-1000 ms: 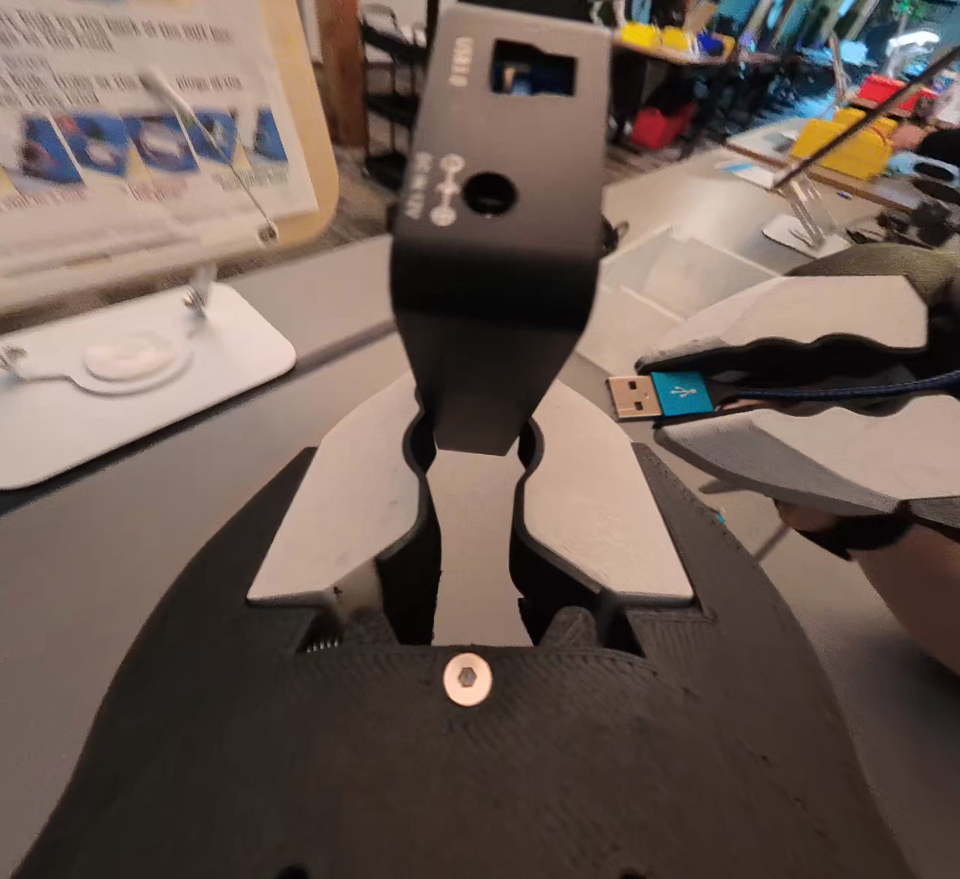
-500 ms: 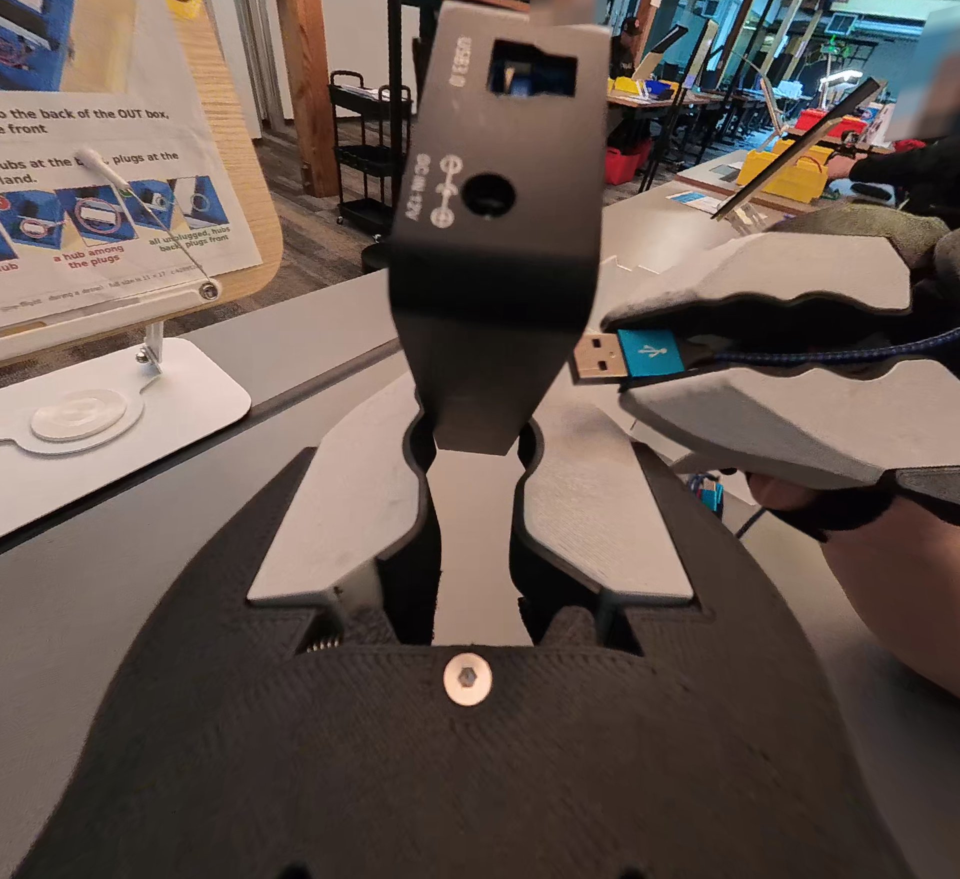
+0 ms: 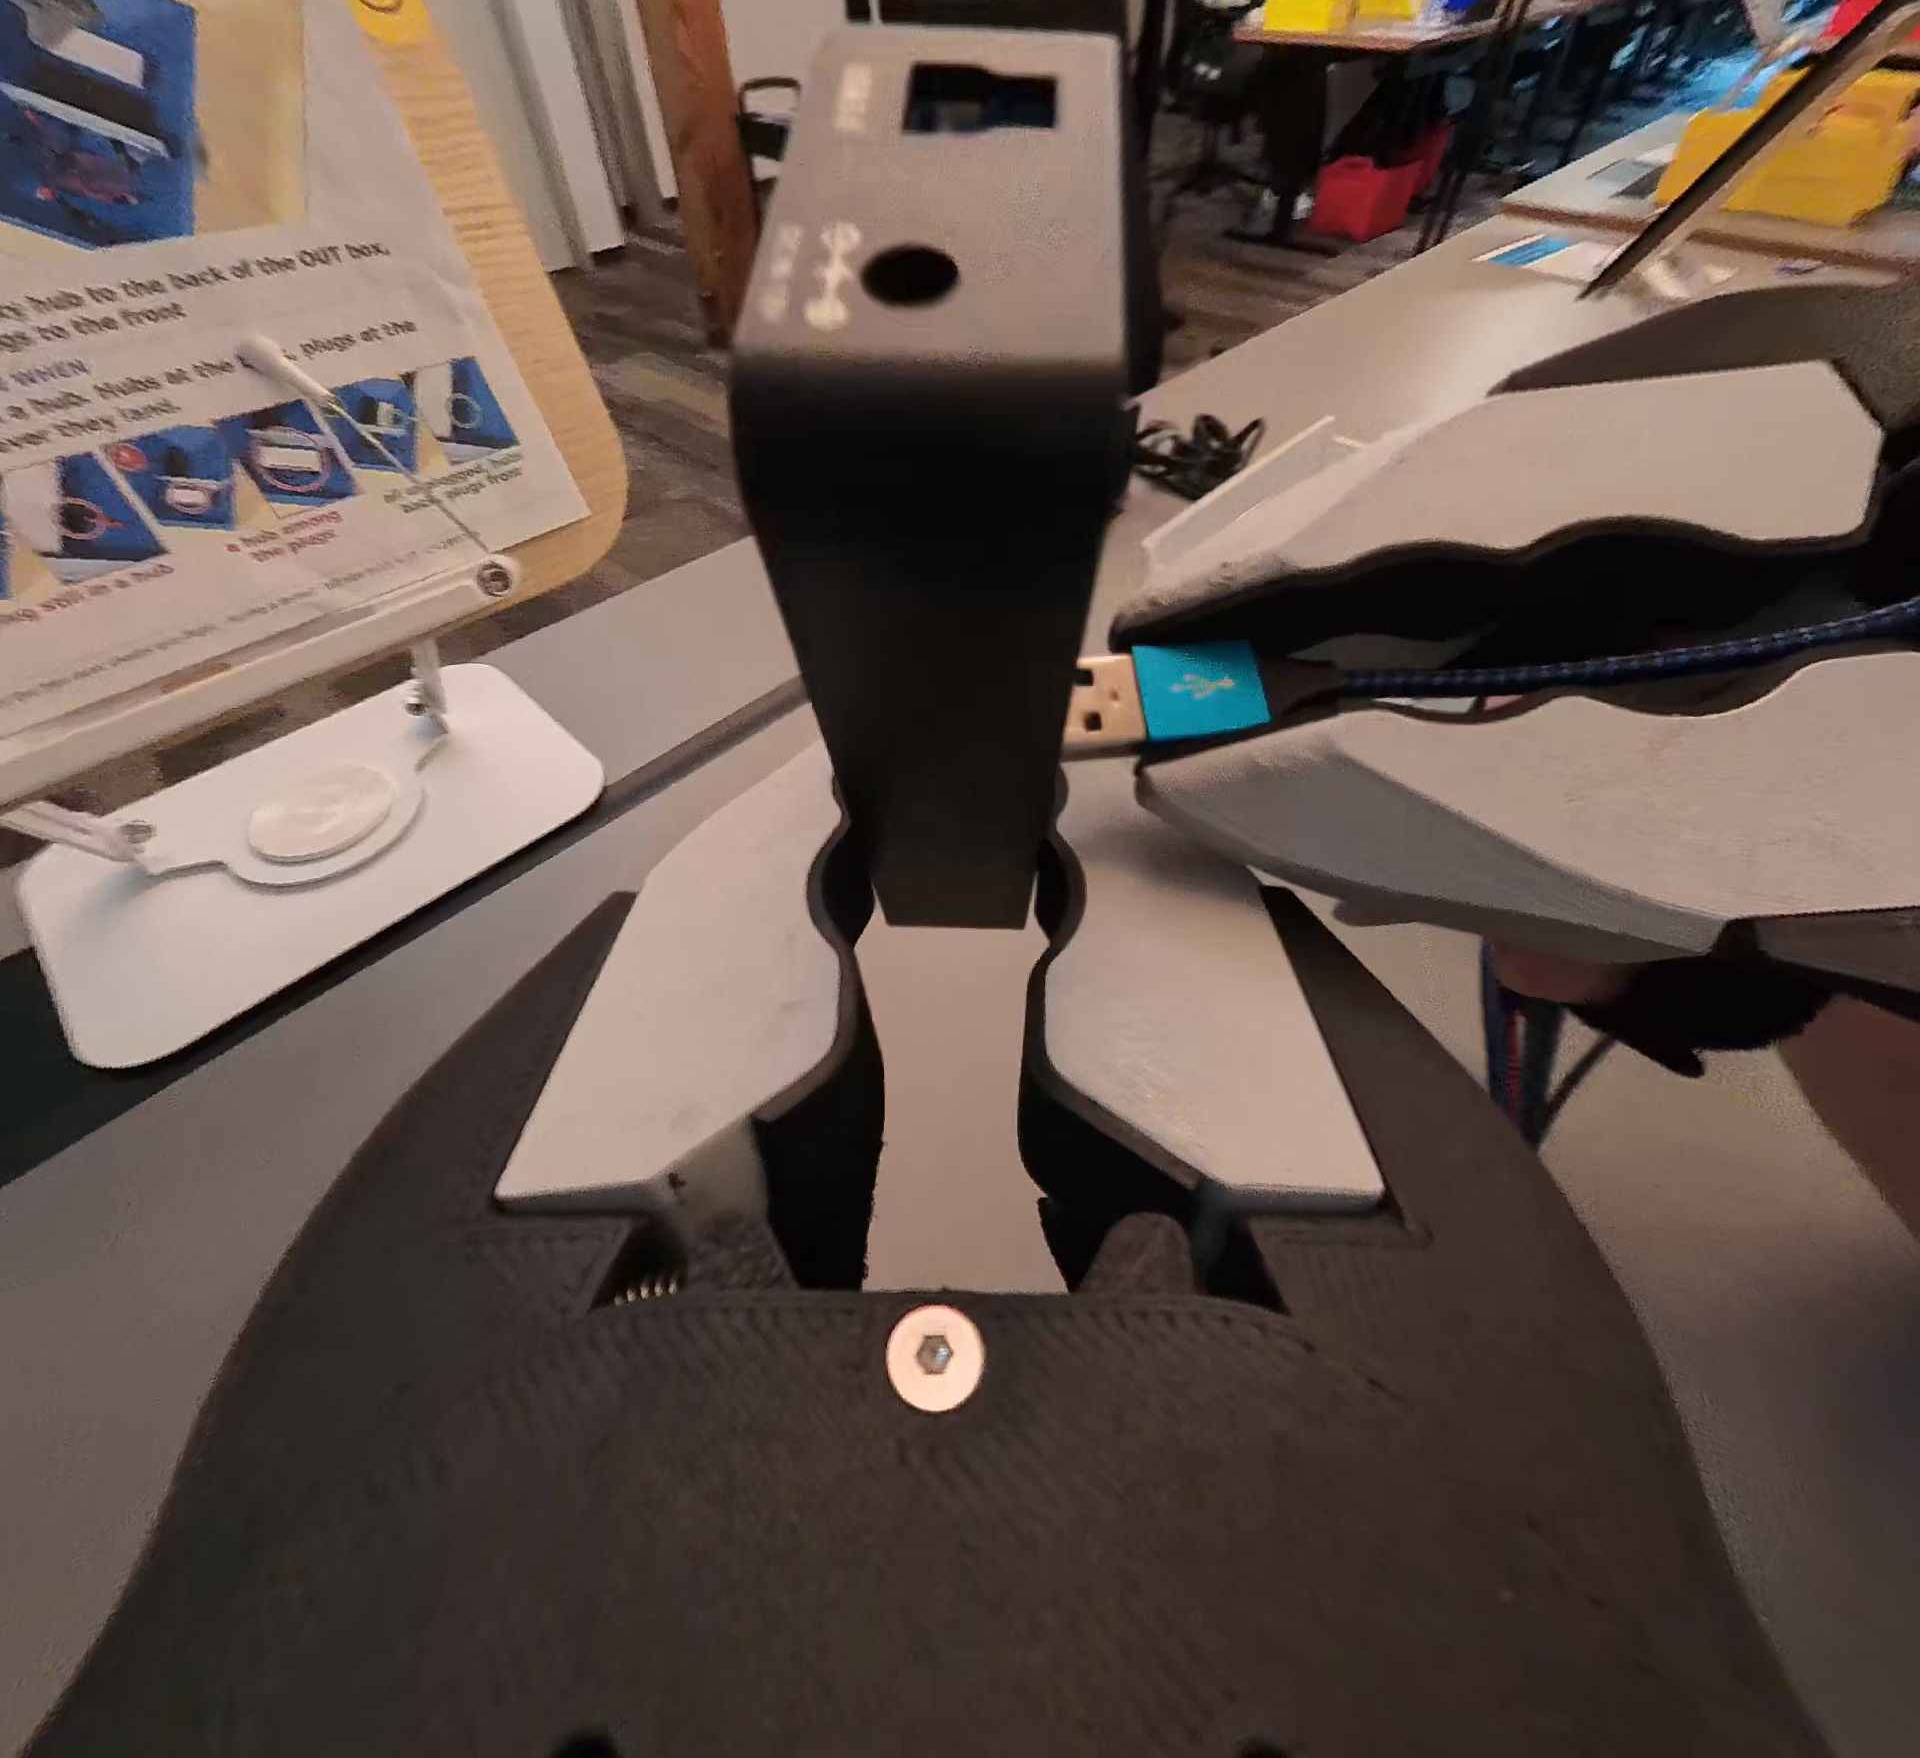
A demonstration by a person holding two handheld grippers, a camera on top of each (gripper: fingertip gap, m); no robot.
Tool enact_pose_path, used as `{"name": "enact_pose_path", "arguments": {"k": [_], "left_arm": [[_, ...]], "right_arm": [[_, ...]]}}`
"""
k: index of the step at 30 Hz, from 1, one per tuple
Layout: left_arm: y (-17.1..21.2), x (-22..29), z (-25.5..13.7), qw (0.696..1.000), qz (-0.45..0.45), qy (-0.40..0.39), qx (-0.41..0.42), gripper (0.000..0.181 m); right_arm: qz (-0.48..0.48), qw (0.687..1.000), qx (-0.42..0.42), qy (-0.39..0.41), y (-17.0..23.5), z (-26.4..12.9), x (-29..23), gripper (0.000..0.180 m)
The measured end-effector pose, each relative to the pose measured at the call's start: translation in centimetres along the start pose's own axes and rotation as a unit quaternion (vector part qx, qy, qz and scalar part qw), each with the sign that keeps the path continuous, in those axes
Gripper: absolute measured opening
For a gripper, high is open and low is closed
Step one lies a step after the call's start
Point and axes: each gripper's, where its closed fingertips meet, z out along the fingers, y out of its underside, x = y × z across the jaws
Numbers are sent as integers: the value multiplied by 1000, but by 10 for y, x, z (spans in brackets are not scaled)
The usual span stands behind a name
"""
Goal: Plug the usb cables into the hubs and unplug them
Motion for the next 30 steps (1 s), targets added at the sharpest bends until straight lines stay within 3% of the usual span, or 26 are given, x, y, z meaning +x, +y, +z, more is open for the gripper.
{"name": "enact_pose_path", "arguments": {"k": [9, 21, 30], "left_arm": [[-11, 1, -4, 998, 44, -28, 44, 26], [-32, 10, -19, 980, 147, -82, 109, 26], [-39, 10, -22, 984, 99, -69, 134, 26]], "right_arm": [[68, 997, 33, -4, -5, -2, 2, 15], [51, 993, 107, 26, -26, -13, -3, 15], [36, 991, 123, 45, -32, -13, -3, 15]]}}
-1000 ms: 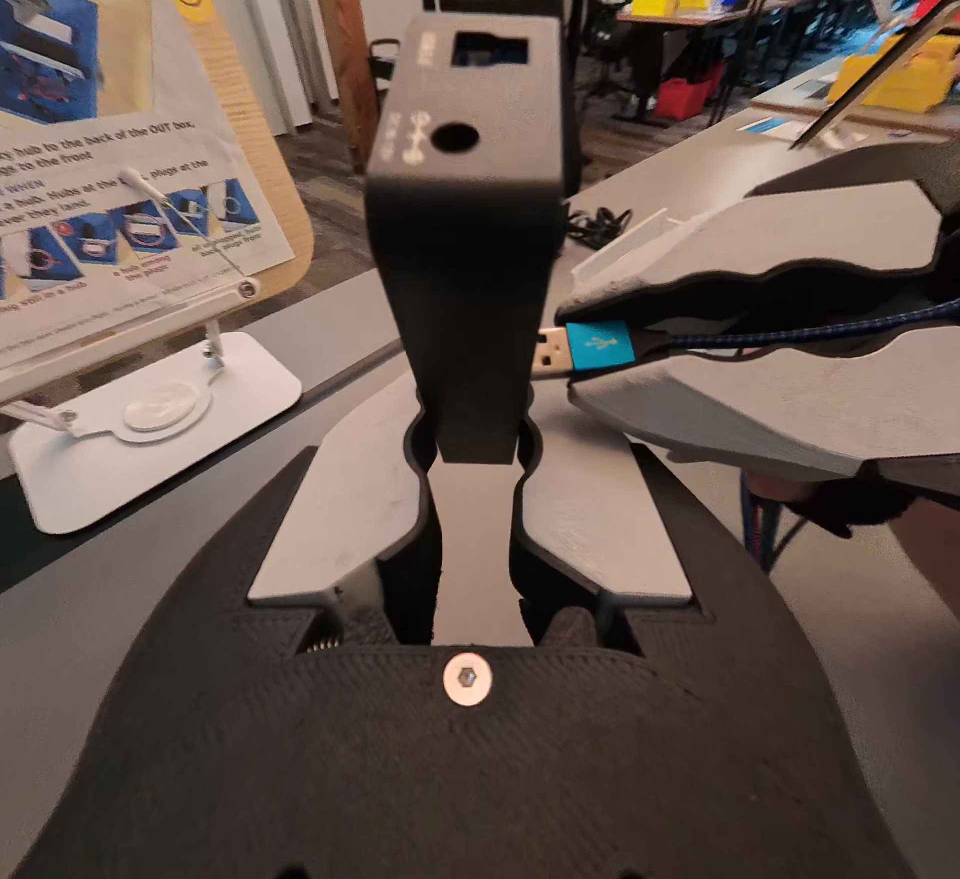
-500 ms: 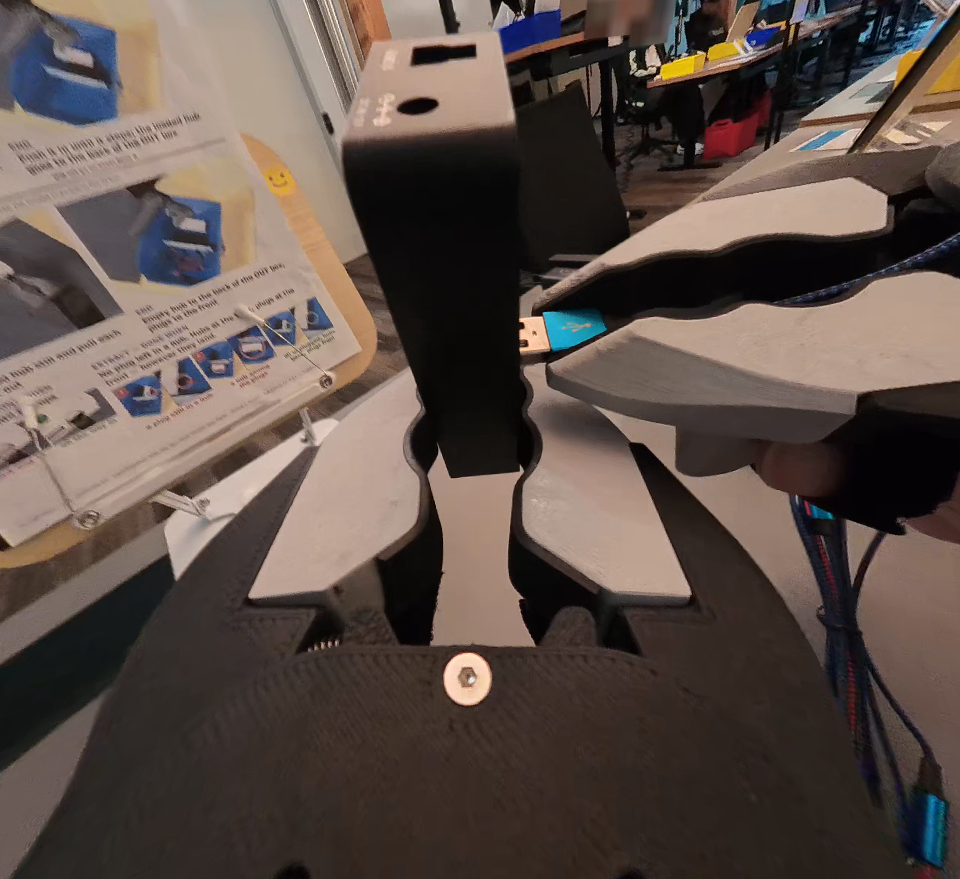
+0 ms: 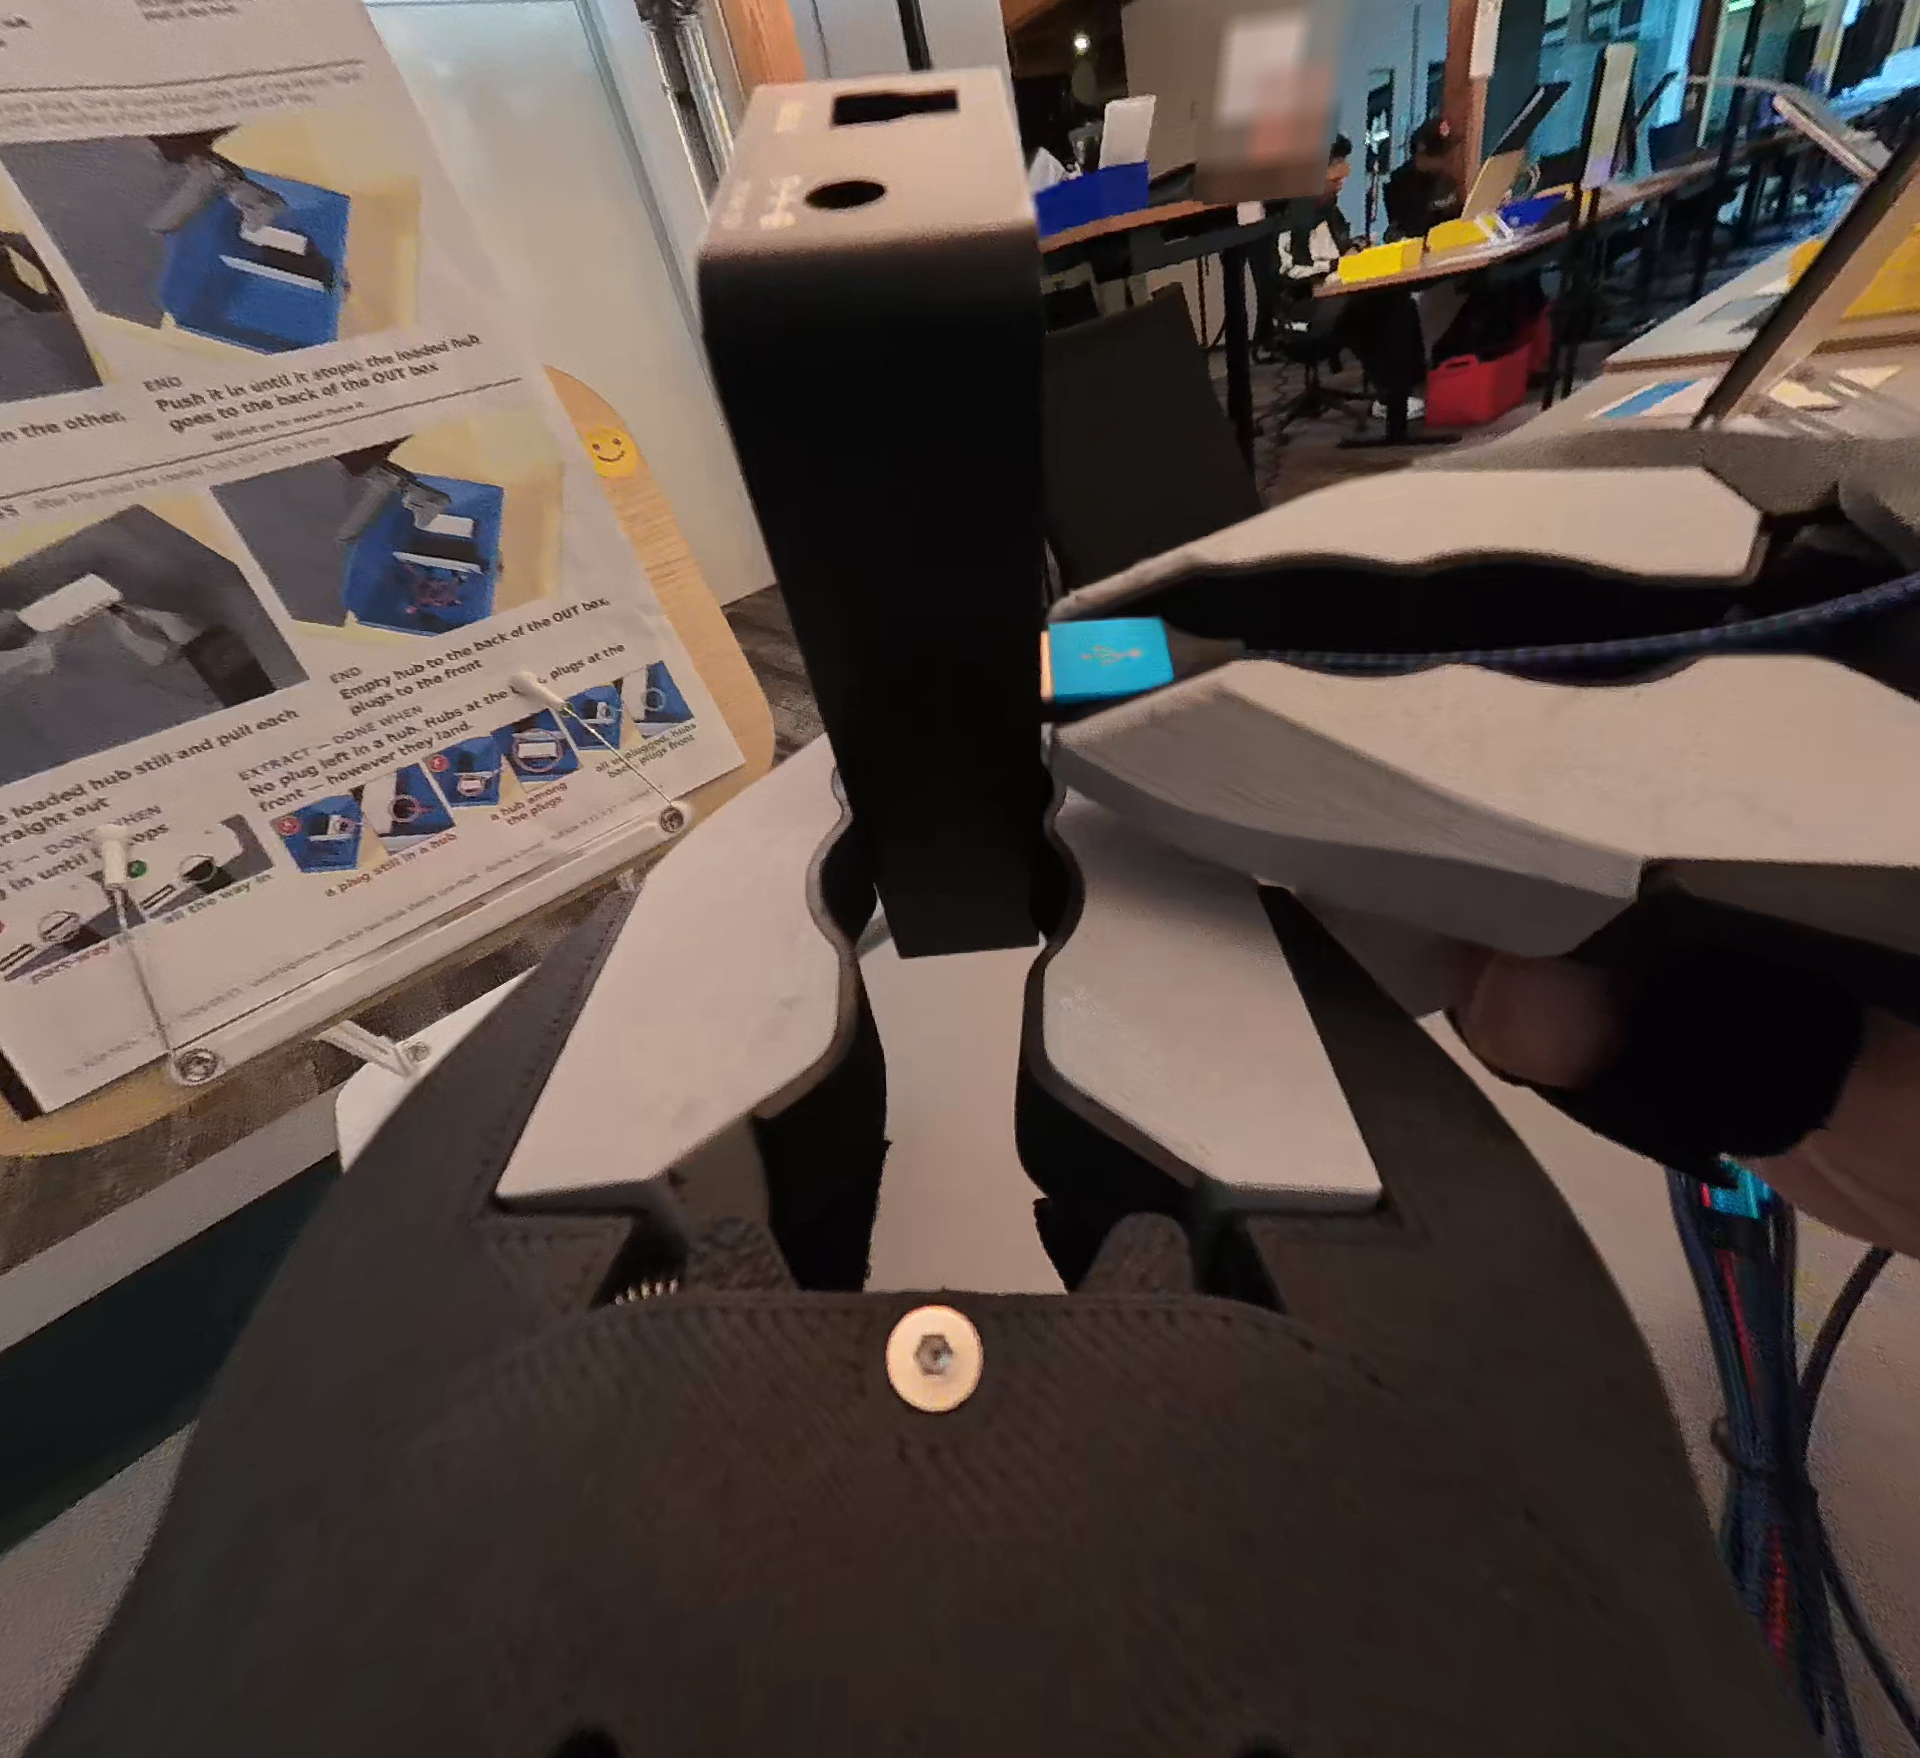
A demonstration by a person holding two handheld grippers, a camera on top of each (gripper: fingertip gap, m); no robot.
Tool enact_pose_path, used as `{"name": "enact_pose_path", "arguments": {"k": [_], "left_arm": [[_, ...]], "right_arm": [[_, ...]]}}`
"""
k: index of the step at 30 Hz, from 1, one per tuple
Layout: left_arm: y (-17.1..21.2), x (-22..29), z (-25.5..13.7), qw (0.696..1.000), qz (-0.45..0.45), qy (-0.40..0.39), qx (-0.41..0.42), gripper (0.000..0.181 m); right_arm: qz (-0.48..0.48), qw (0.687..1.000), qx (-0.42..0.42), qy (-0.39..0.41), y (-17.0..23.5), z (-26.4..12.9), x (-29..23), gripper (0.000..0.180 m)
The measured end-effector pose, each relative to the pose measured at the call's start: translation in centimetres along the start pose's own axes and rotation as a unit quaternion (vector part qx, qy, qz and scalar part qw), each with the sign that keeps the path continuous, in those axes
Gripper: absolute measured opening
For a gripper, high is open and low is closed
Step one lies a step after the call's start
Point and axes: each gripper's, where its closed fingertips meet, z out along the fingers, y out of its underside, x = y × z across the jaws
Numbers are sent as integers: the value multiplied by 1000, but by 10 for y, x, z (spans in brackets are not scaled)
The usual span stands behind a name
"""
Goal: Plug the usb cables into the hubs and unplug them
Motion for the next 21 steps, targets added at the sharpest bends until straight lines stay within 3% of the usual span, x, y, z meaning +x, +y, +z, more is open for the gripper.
{"name": "enact_pose_path", "arguments": {"k": [21], "left_arm": [[-9, 3, -7, 999, 52, 5, 15, 25]], "right_arm": [[-37, 999, 25, -13, -10, -9, -5, 14]]}}
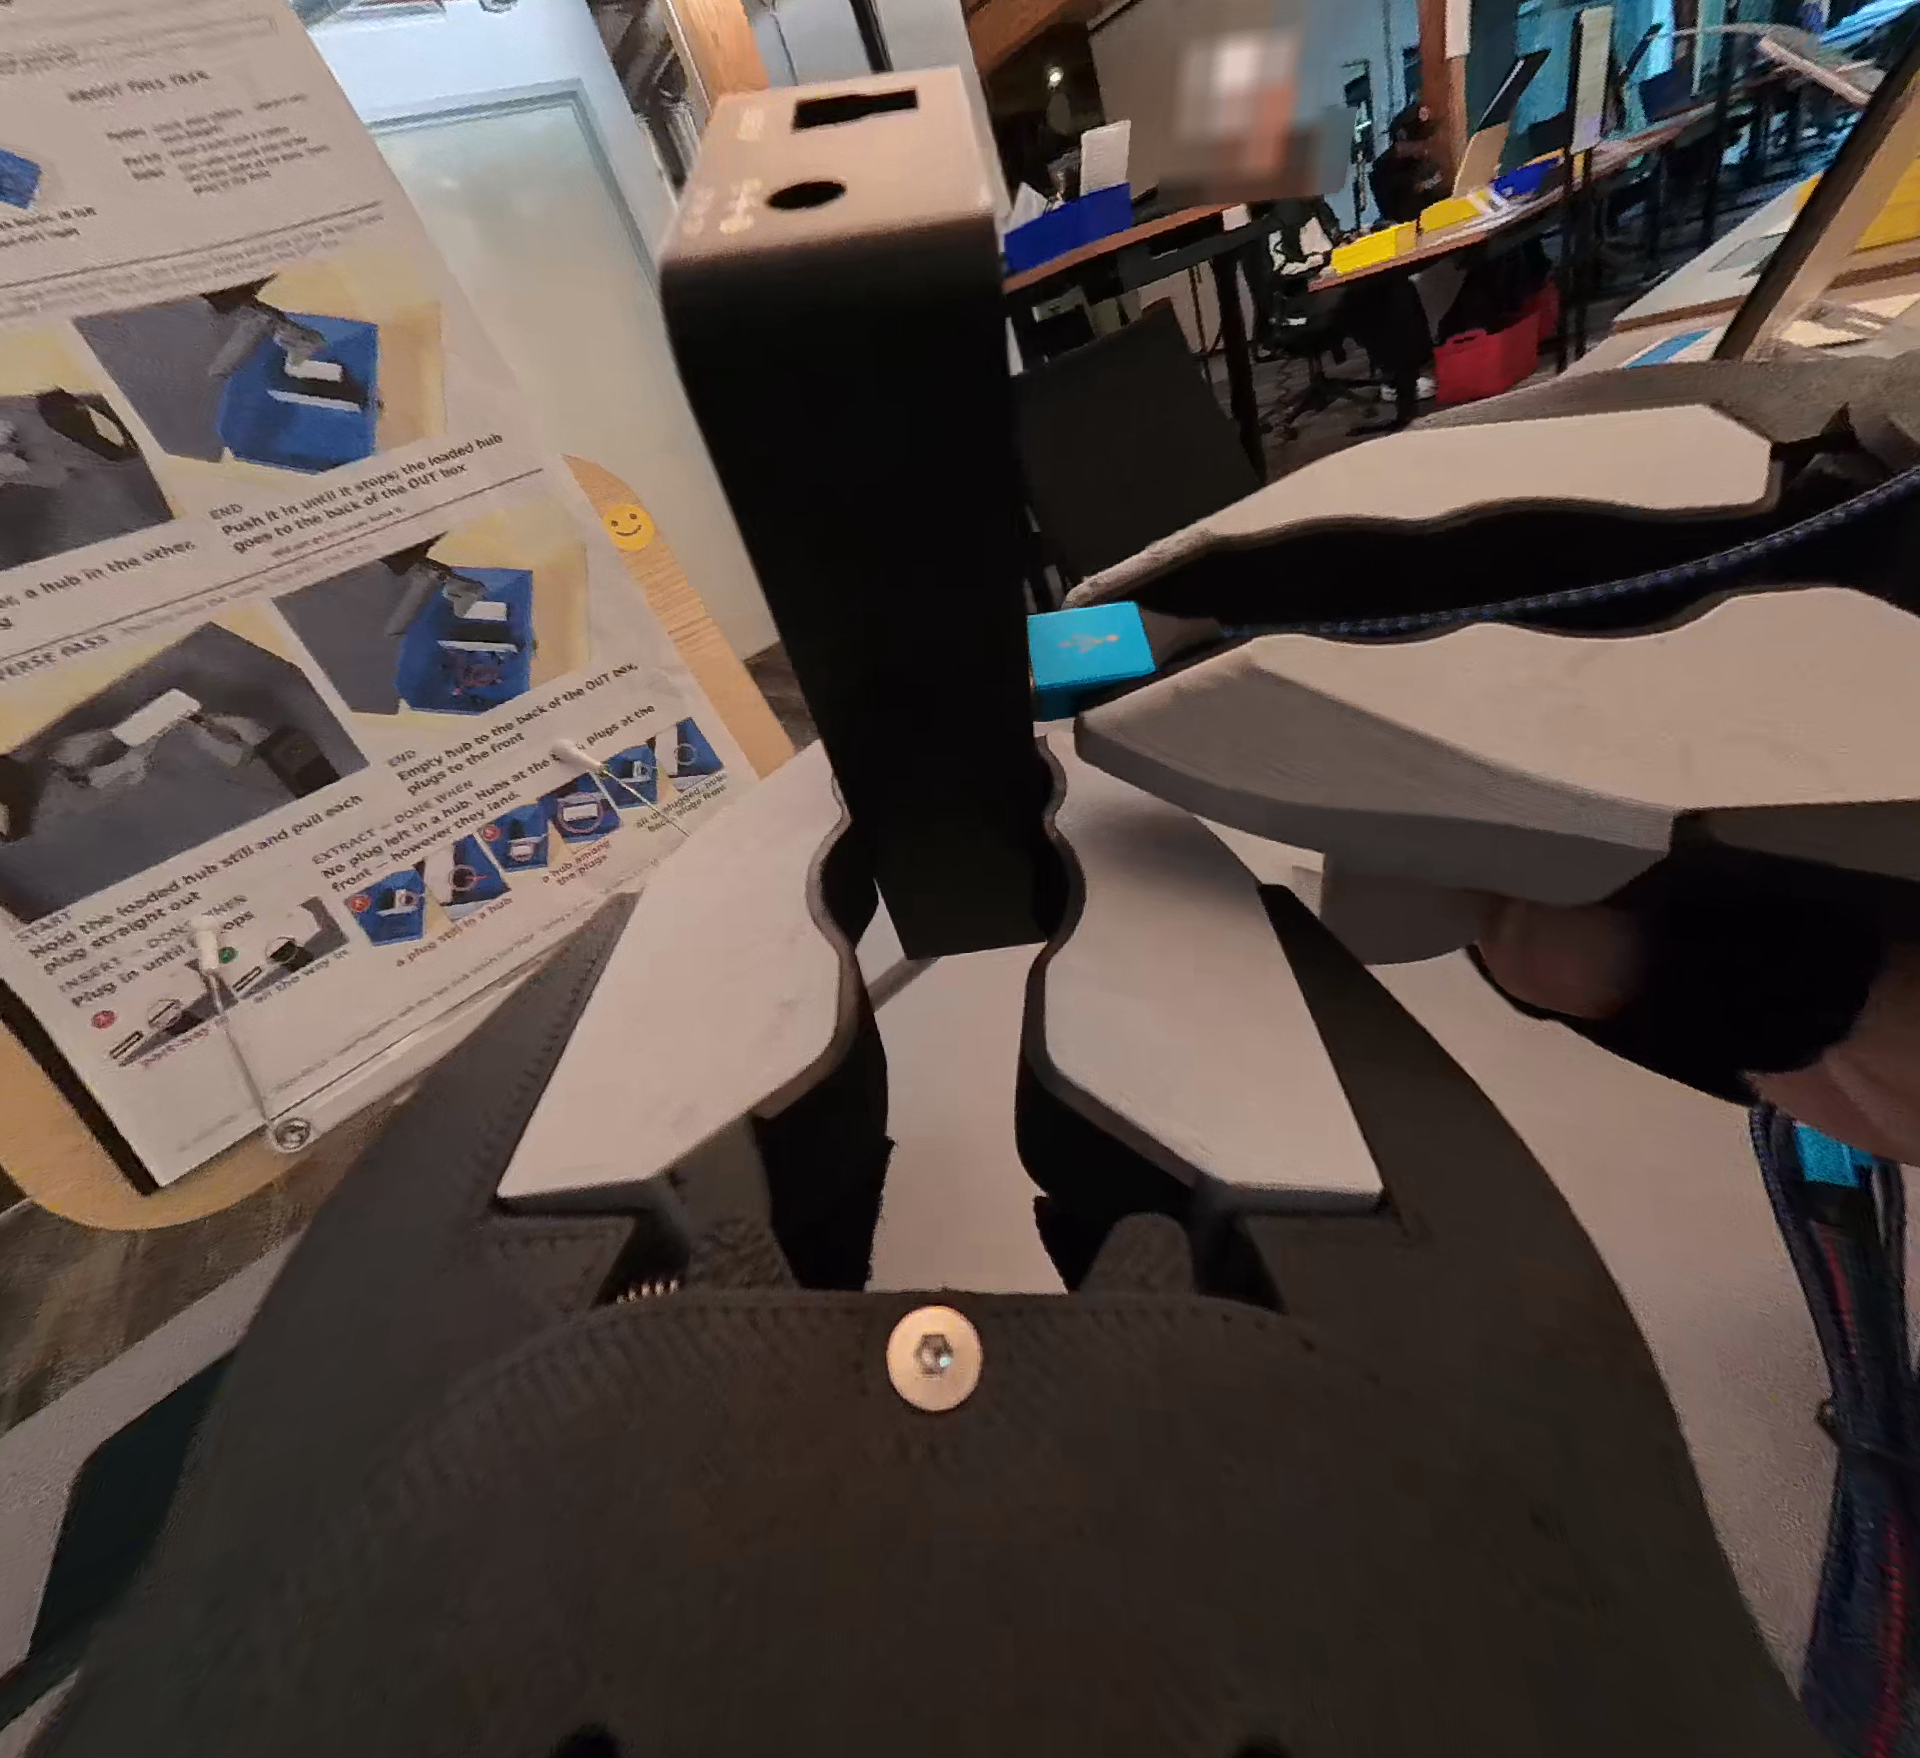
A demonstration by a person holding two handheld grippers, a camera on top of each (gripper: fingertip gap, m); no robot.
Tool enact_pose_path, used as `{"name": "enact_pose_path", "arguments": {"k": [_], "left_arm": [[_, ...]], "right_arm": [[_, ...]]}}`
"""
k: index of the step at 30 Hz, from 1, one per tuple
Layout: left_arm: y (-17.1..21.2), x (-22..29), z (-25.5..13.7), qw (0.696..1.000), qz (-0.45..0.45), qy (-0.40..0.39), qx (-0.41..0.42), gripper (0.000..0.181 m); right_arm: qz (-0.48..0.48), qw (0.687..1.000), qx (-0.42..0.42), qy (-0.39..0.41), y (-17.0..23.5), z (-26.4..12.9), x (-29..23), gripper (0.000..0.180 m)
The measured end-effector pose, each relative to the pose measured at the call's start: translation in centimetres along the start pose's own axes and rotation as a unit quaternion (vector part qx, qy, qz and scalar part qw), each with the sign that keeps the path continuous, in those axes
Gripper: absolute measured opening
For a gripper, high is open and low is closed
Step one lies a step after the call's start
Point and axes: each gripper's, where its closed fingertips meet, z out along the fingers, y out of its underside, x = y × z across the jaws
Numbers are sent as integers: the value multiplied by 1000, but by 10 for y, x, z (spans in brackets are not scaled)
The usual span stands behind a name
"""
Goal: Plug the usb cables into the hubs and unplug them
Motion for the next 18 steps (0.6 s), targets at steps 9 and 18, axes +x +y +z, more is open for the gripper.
{"name": "enact_pose_path", "arguments": {"k": [9, 18], "left_arm": [[21, -4, 10, 998, -52, 15, -35, 26], [121, -67, 21, 971, -218, -6, -101, 26]], "right_arm": [[40, 999, -21, 10, 17, 7, 5, 14], [273, 939, -206, -40, 125, 26, -23, 33]]}}
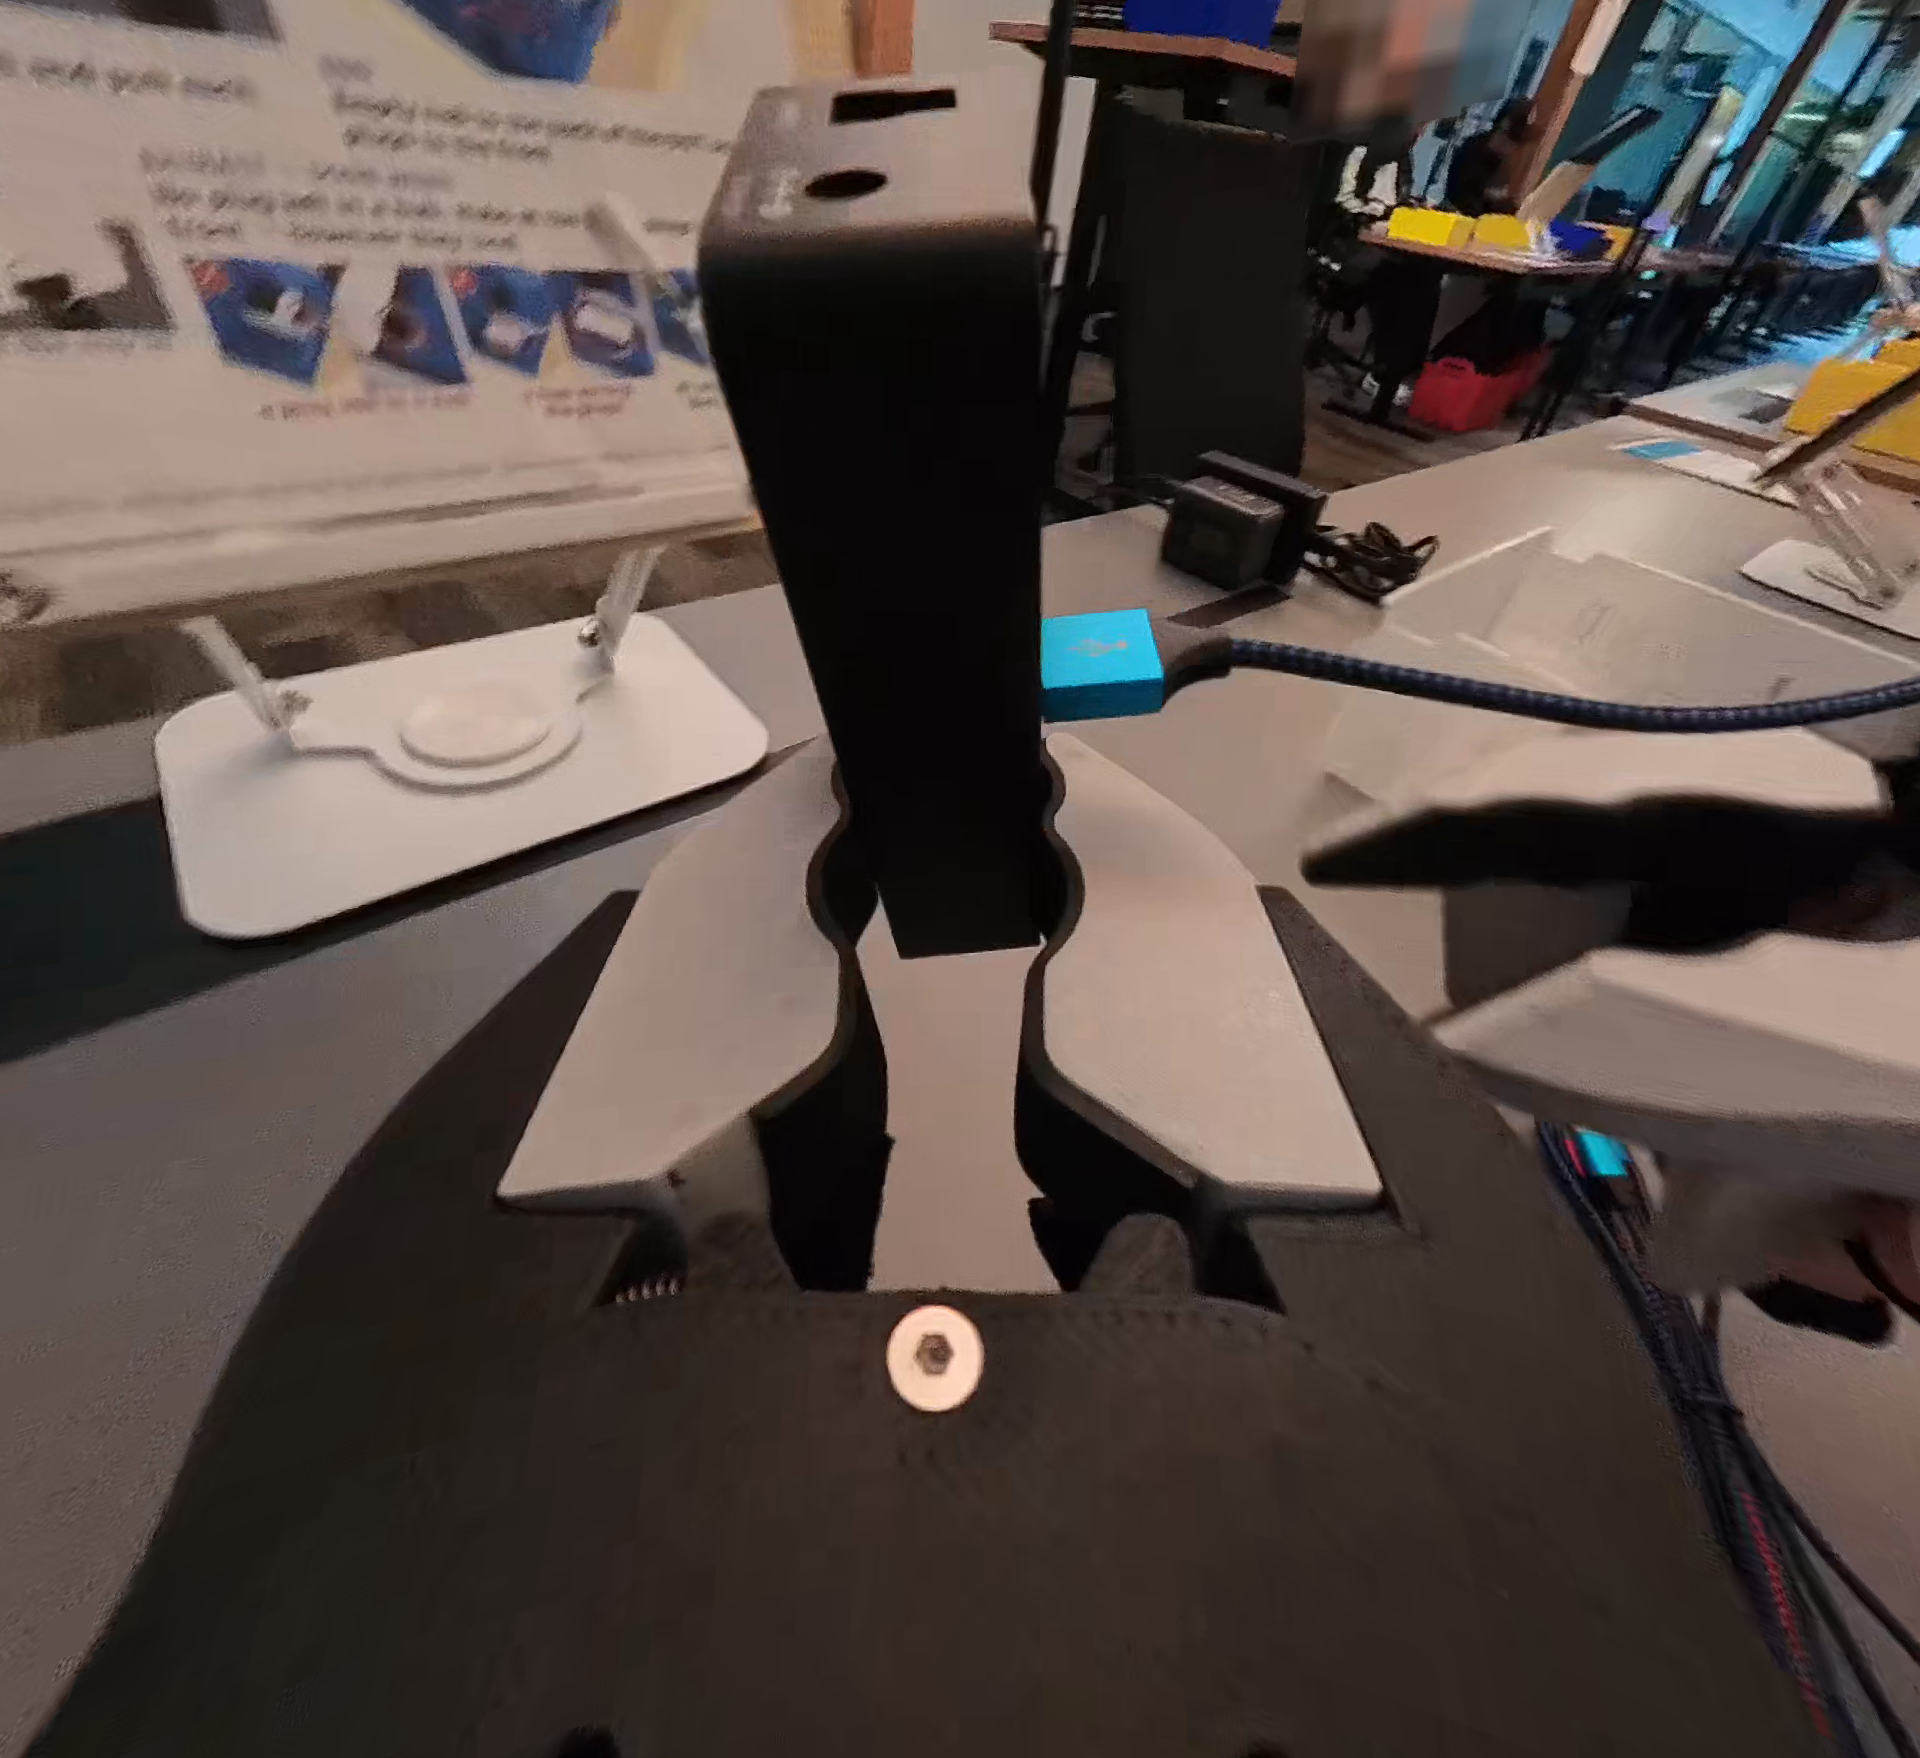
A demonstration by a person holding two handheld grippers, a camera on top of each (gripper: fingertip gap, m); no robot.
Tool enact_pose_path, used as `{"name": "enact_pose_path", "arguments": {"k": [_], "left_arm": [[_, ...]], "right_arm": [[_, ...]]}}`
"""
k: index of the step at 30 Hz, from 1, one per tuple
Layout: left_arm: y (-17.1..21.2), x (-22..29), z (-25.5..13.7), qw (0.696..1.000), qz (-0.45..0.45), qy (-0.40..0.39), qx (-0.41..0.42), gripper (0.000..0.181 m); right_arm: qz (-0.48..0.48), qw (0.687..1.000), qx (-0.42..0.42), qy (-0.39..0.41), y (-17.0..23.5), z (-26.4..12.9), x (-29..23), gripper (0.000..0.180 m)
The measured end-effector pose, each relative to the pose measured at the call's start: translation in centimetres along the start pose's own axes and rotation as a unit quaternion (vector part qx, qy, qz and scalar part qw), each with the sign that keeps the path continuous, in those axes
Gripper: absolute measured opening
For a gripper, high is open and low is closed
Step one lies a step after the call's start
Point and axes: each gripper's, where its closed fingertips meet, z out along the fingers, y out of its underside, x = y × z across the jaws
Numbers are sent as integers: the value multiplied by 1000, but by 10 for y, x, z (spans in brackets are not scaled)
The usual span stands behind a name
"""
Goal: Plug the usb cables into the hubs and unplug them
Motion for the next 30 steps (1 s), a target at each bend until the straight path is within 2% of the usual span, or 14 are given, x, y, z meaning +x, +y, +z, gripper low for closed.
{"name": "enact_pose_path", "arguments": {"k": [2, 4, 6, 8, 10, 12, 15, 17, 19, 22, 24, 27, 30], "left_arm": [[8, -18, 0, 1000, 2, -20, -10, 26], [17, -34, -1, 999, 3, -41, -22, 26], [27, -44, 1, 999, -9, -39, -31, 26], [38, -44, 5, 999, -14, -22, -35, 26], [51, -41, 11, 998, -1, -15, -60, 26], [58, -30, 17, 997, 28, -3, -67, 26], [63, -7, 26, 995, 55, 28, -74, 26], [68, 1, 29, 993, 83, 30, -83, 26], [71, 8, 31, 990, 103, 41, -87, 26], [76, 10, 32, 988, 113, 49, -95, 25], [81, 11, 32, 985, 119, 62, -106, 26], [94, 11, 34, 980, 128, 74, -134, 26], [103, 5, 32, 974, 133, 68, -168, 30]], "right_arm": [[19, 999, -28, -39, 16, 8, -9, 25], [24, 994, -65, -79, 30, 15, -23, 25], [8, 989, -93, -117, 40, 17, -43, 24], [-36, 986, -82, -143, 36, 17, -63, 24], [-117, 986, -46, -108, 19, 14, -63, 27], [-194, 980, 20, -24, -12, 6, -45, 35], [-223, 967, 93, 84, -59, -2, -10, 52], [-196, 974, 55, 97, -59, 13, 12, 64], [-149, 985, -17, 90, -38, 34, 32, 75], [-122, 984, -87, 96, -12, 51, 55, 71], [-105, 985, -123, 64, 1, 56, 53, 59], [-103, 981, -155, 52, 13, 58, 57, 59], [-100, 982, -153, 45, 23, 60, 62, 59]]}}
